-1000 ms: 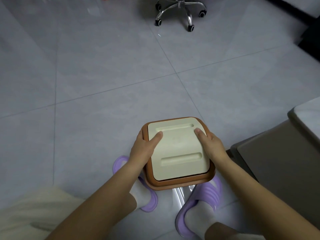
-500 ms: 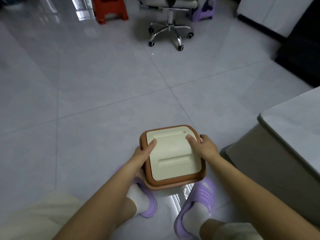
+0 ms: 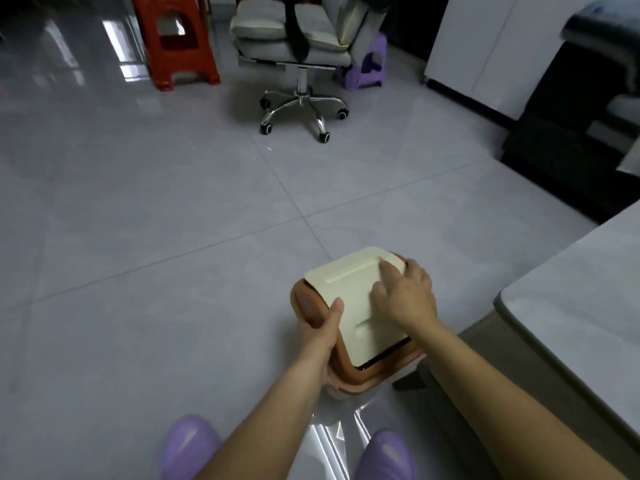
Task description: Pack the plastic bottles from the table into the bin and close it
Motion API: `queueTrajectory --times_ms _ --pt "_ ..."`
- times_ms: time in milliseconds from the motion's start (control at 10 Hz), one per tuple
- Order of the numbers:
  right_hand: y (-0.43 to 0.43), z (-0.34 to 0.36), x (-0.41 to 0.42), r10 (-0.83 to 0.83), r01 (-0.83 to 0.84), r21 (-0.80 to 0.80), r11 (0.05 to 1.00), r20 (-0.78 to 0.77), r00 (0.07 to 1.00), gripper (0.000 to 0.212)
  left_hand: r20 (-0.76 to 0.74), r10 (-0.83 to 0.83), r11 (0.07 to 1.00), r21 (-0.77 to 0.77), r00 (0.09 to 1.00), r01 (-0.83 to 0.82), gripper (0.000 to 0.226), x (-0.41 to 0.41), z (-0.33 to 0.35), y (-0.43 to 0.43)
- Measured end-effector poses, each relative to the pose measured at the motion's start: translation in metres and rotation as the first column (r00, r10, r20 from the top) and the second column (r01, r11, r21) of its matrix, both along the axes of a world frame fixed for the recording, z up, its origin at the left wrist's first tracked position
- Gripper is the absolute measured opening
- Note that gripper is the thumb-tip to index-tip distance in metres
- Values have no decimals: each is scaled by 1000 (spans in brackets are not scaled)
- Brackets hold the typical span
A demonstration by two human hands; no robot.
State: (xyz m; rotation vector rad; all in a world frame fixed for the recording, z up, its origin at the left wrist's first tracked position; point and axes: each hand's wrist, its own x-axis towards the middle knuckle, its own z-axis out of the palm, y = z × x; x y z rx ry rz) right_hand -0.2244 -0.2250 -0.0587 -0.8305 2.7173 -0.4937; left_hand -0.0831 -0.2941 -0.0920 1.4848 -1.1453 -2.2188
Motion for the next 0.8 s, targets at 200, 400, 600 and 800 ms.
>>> queueTrajectory --times_ms 200,400,600,800 --pt "1 -26 -46 -269 268 -105 958 7 963 55 -59 -119 986 112 991 125 108 -101 -16 17" --pt "0 -28 -75 -393 390 -132 911 4 920 51 -69 -139 984 101 988 146 114 -144 -25 24" --pt "-7 -18 -75 -409 410 -65 910 27 912 51 -84 -182 972 132 980 192 105 -142 -18 22" --pt "18 20 -16 -113 201 -452 869 213 970 52 -25 -207 972 107 978 209 95 -76 -30 45"
